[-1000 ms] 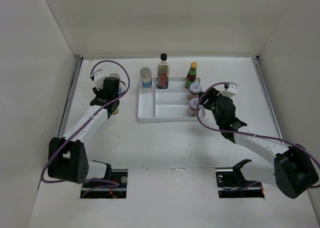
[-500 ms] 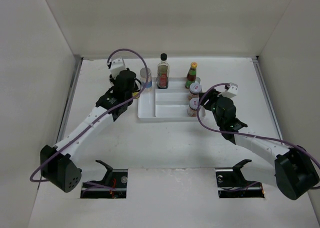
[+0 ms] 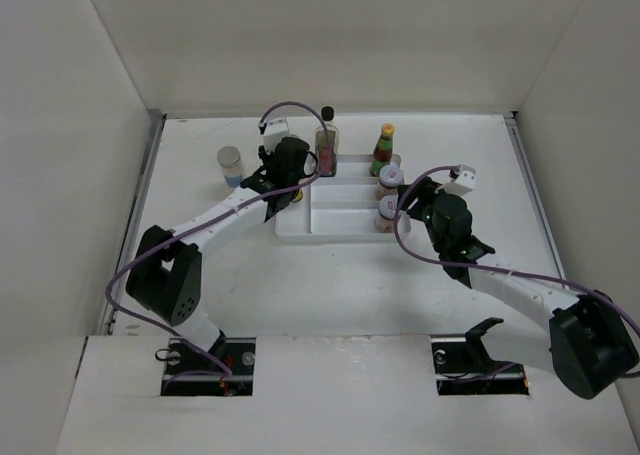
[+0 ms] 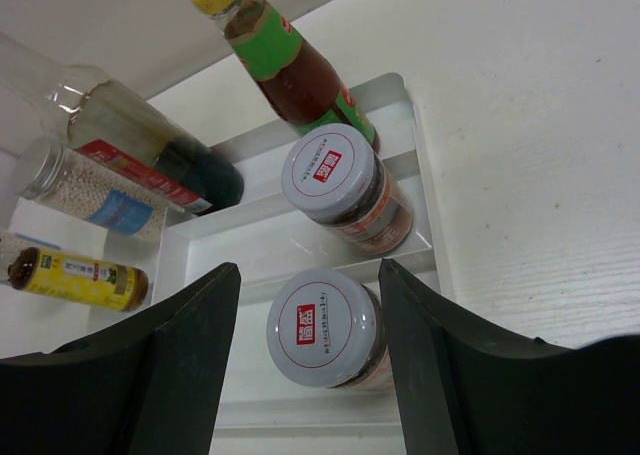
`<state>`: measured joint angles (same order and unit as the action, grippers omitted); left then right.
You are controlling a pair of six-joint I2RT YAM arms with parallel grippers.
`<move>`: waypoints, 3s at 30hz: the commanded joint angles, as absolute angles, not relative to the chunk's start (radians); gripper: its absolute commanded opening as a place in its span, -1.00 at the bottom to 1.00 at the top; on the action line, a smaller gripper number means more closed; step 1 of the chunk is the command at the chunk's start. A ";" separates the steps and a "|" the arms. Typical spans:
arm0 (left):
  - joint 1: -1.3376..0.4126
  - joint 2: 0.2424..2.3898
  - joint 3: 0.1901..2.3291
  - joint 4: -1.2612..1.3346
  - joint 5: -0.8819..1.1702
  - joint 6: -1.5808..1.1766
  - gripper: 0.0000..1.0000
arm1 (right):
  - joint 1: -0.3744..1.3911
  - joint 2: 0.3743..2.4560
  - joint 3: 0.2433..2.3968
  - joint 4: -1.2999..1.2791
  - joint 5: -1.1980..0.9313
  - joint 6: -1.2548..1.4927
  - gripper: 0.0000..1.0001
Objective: Organize the condiment bottles
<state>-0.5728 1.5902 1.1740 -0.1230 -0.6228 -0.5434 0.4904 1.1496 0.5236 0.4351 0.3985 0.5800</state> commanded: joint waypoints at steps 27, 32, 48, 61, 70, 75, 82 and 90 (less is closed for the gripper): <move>-0.536 1.350 1.071 -0.021 -0.767 -0.489 0.52 | 0.481 1.123 0.525 0.489 0.388 0.577 0.41; -0.412 1.328 1.075 -0.086 -0.721 -0.532 0.64 | 0.481 1.129 0.528 0.486 0.388 0.578 0.64; -0.219 1.629 1.275 -0.129 -0.558 -0.520 0.76 | 0.476 1.088 0.503 0.495 0.414 0.581 1.00; -0.211 1.695 1.267 -0.112 -0.580 -0.520 0.48 | 0.413 0.907 0.385 0.561 0.489 0.643 1.00; -0.208 1.637 1.178 -0.028 -0.597 -0.519 -0.24 | 0.357 0.833 0.328 0.580 0.483 0.707 1.00; -0.240 1.508 1.134 -0.035 -0.609 -0.511 -0.33 | 0.360 0.859 0.336 0.580 0.482 0.707 1.00; -0.389 1.264 1.034 -0.136 -0.664 -0.476 -0.35 | 0.358 0.873 0.341 0.581 0.471 0.709 1.00; -0.530 1.157 1.095 -0.282 -0.630 -0.469 -0.37 | 0.354 0.856 0.333 0.583 0.471 0.710 1.00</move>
